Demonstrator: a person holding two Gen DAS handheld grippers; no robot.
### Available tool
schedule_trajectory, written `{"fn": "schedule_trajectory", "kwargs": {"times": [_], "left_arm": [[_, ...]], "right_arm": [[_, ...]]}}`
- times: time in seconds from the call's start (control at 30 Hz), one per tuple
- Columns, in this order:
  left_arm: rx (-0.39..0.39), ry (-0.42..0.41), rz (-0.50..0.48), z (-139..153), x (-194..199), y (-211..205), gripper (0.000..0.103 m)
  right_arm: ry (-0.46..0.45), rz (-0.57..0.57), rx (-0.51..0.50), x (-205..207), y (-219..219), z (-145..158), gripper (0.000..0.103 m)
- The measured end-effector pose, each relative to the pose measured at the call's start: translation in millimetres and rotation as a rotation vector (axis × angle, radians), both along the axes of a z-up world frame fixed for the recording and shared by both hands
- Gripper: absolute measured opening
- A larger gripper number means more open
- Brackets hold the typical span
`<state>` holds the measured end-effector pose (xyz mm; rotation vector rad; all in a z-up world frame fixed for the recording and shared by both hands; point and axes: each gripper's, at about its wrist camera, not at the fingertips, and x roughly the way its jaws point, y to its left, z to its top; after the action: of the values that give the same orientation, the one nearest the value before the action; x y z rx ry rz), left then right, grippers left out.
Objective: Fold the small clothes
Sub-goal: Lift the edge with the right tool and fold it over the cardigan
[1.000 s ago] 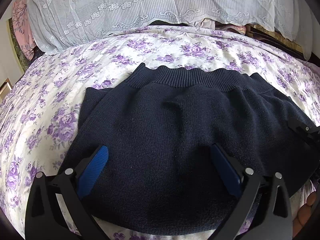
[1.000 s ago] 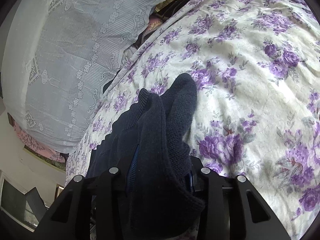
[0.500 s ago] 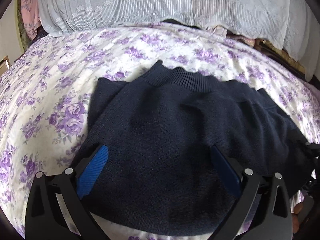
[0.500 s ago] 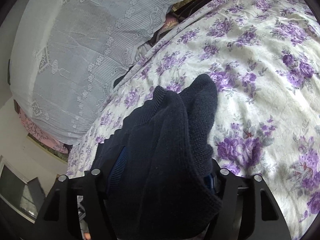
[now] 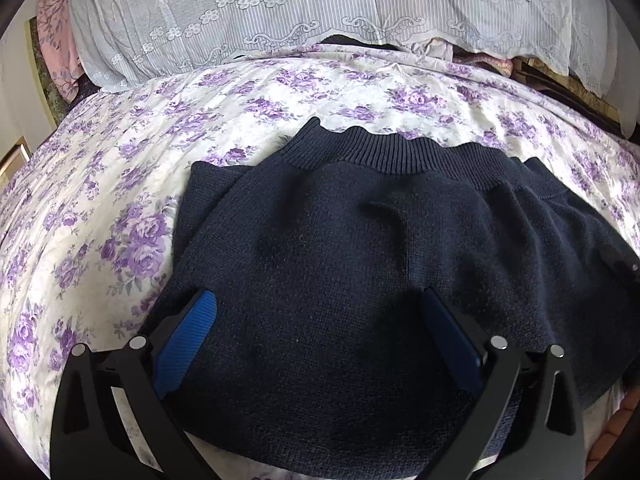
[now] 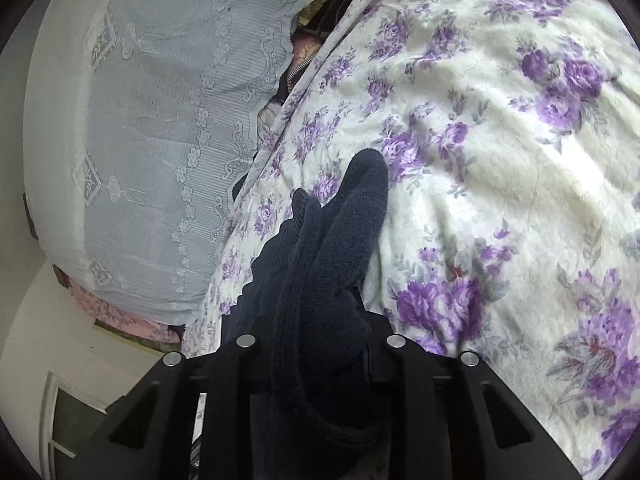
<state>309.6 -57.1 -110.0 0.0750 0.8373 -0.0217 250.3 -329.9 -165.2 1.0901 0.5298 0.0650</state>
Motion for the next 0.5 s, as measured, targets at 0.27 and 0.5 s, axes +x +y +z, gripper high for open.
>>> {"fn": "schedule_trajectory", "kwargs": {"times": [0.27, 0.5], "left_arm": [[-0.146, 0.034, -0.02, 10.4, 6.4, 16.2, 0.099], [0.031, -0.001, -0.04, 1.2, 13.3, -20.3, 0.099]], "right_arm": [[0.002, -0.017, 0.0, 2.7, 0.7, -1.1, 0.027], [0.016, -0.026, -0.057, 3.6, 4.6, 2.3, 0.027]]}}
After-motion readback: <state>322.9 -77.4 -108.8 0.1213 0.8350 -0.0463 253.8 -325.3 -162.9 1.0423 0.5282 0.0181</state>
